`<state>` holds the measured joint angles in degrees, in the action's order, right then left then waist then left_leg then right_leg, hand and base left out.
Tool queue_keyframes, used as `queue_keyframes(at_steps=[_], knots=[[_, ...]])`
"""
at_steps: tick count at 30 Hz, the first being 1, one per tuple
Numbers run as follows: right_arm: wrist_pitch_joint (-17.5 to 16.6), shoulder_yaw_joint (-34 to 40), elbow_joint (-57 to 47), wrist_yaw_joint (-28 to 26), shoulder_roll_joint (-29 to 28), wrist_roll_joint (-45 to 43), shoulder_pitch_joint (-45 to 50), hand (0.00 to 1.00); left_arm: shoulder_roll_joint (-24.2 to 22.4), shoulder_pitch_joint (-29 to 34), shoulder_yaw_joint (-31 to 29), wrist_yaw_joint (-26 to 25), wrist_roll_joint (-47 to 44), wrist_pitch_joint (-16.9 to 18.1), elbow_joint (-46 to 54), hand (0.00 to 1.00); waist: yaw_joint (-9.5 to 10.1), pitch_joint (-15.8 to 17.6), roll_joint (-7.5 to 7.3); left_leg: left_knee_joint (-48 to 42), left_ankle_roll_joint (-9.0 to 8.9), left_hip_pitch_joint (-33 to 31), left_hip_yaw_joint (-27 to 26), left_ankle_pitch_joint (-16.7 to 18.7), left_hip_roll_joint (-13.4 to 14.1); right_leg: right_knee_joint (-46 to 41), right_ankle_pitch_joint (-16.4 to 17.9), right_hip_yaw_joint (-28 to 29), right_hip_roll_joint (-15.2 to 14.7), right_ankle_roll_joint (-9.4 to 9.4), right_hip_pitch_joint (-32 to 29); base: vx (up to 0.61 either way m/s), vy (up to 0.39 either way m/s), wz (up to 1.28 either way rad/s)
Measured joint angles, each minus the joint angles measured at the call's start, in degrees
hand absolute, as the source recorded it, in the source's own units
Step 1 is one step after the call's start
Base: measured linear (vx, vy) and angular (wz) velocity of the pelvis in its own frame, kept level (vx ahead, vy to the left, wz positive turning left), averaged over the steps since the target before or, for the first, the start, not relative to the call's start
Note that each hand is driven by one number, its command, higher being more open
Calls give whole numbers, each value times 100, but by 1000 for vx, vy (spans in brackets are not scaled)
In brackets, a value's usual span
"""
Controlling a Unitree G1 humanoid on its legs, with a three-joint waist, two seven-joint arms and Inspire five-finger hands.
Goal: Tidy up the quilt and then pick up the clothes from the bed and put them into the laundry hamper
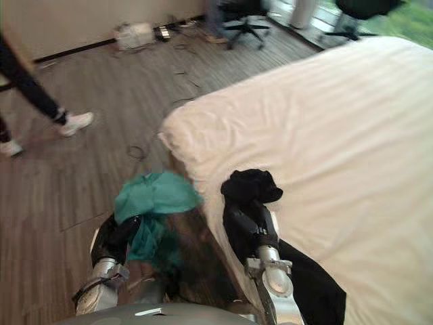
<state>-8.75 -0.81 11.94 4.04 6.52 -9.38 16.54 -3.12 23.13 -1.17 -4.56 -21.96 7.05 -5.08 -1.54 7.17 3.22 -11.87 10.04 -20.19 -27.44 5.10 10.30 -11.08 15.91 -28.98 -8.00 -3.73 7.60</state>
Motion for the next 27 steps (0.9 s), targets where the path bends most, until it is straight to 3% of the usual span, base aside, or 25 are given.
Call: queue_keyframes(at_steps=[1, 3, 5, 6, 7, 8, 9, 10, 11, 12, 13, 14, 15, 16, 17, 19, 20, 21, 22, 23, 27], knots=[[9, 89, 48, 86, -10, 16, -33, 0, 59, 18, -67, -44, 132, -2, -162, 0, 56, 6, -131, -730, -84, 25, -149, -143, 208, -94, -119, -223, -174, 5, -11, 3, 37, 74], [4, 249, 35, 168, 1, 17, 104, 0, 107, 12, -77, -65, 352, -89, -398, 0, -43, -50, -67, -1508, -506, 230, -169, 94, 654, -102, -384, -585, -201, 80, 79, 77, 80, 76], [6, 383, 45, 265, 4, 78, 189, 0, 122, -45, 26, -67, 461, -96, -465, 0, -52, -77, -22, -1539, -689, 410, -168, 160, 971, -240, -404, -796, -212, 48, 64, 91, 170, 87], [11, 523, 117, 375, -22, 227, 217, 0, 149, -101, 128, -50, 462, -99, -558, 0, -104, -84, -39, -1410, -1122, 421, -185, 75, 958, -392, -428, -998, -317, 5, 72, 112, 304, 110], [109, 542, 182, 418, -33, 239, 242, 0, 200, -160, 179, -49, 463, -119, -640, 0, -70, -89, -241, -1294, -1052, 373, -46, 38, 661, -502, -554, -1147, -531, -46, 44, 93, 282, 105], [151, 545, 189, 418, -60, 243, 292, 0, 228, -169, 220, -57, 466, -125, -666, 0, -77, -92, -299, -1228, -1001, 347, 59, 20, 504, -537, -621, -1235, -609, -22, 40, 142, 356, 108], [247, 545, 232, 400, -180, 304, 394, 0, 277, -196, 305, -56, 499, -185, -688, 0, -83, -89, -445, -974, -876, 347, 262, -58, 158, -827, -761, -1384, -865, -6, 6, 148, 301, 112], [305, 526, 326, 400, -284, 486, 412, 0, 309, -206, 347, -57, 612, -211, -707, 0, -71, -92, -475, -781, -779, 358, 407, -119, -43, -1228, -913, -1406, -1079, 71, -106, 155, 299, 123], [362, 435, 486, 383, -356, 621, 410, 0, 325, -232, 360, -56, 711, -215, -735, 0, -35, -73, -436, -577, -682, 390, 572, -181, -194, -1706, -947, -1368, -1286, 276, -339, 103, 212, 105], [460, 235, 677, 370, -467, 731, 307, 0, 326, -245, 348, -75, 718, -216, -764, 0, 5, -22, -350, -302, -614, 481, 745, -258, -332, -2046, -725, -1229, -1395, 606, -521, 128, 267, 108], [521, -73, 810, 343, -538, 913, 221, 0, 329, -264, 329, -168, 726, -216, -800, 0, 16, 43, -240, 22, -573, 623, 982, -377, -464, -2125, -610, -859, -1299, 727, -695, 119, 245, 98], [553, -207, 809, 302, -570, 921, 216, 0, 333, -263, 330, -192, 726, -216, -801, 0, 13, 84, -172, 167, -552, 701, 1098, -427, -516, -2108, -566, -637, -1220, 683, -759, 101, 222, 119], [563, -373, 807, 253, -688, 921, 220, 0, 351, -258, 356, -257, 725, -213, -801, 0, -3, 185, 13, 410, -473, 841, 1364, -509, -613, -2061, -487, -162, -952, 497, -872, 88, 142, 133], [569, -504, 806, 258, -772, 919, 226, 0, 365, -233, 358, -318, 724, -212, -800, 0, -15, 254, 130, 605, -380, 990, 1555, -572, -704, -2032, -430, 102, -743, 441, -931, 95, 119, 136], [576, -558, 806, 258, -798, 920, 231, 0, 387, -226, 357, -356, 723, -209, -797, 0, -16, 256, 139, 687, -340, 1050, 1619, -596, -761, -2006, -410, 164, -653, 422, -981, 119, 53, 133], [573, -620, 721, 330, -862, 921, 239, 0, 483, -143, 362, -453, 724, -202, -795, 0, -29, 295, 76, 863, -227, 1174, 1867, -666, -928, -1872, -389, 230, -331, 453, -1119, 112, -33, 118], [557, -647, 586, 434, -850, 923, 231, 0, 542, -123, 422, -558, 725, -202, -794, 0, -39, 346, -15, 900, -168, 1184, 2021, -721, -1029, -1608, -388, 488, 16, 453, -1338, 118, -138, 114], [494, -641, 480, 528, -829, 897, 237, 0, 574, -82, 563, -635, 727, -208, -801, 0, -49, 407, -91, 912, -233, 1202, 2181, -804, -1137, -1284, -381, 934, 310, 476, -1512, 108, -150, 108], [450, -636, 452, 565, -816, 889, 241, 0, 597, -70, 673, -659, 730, -212, -801, 0, -60, 451, -155, 905, -281, 1238, 2257, -836, -1224, -1038, -419, 1136, 372, 469, -1522, 120, -152, 99], [418, -633, 417, 617, -813, 846, 269, 0, 665, -66, 914, -657, 763, -217, -802, 0, -84, 512, -378, 898, -423, 1308, 2394, -900, -1495, -529, -773, 1538, 297, 395, -1445, 89, -88, 82], [441, -549, 685, 648, -697, 845, 154, 0, 524, -83, 1487, -540, 917, -253, -1037, 0, -18, 565, -351, 1372, -591, 1792, 2510, -1006, -1453, -107, -820, 1360, 375, 317, -900, 117, -59, 29]])
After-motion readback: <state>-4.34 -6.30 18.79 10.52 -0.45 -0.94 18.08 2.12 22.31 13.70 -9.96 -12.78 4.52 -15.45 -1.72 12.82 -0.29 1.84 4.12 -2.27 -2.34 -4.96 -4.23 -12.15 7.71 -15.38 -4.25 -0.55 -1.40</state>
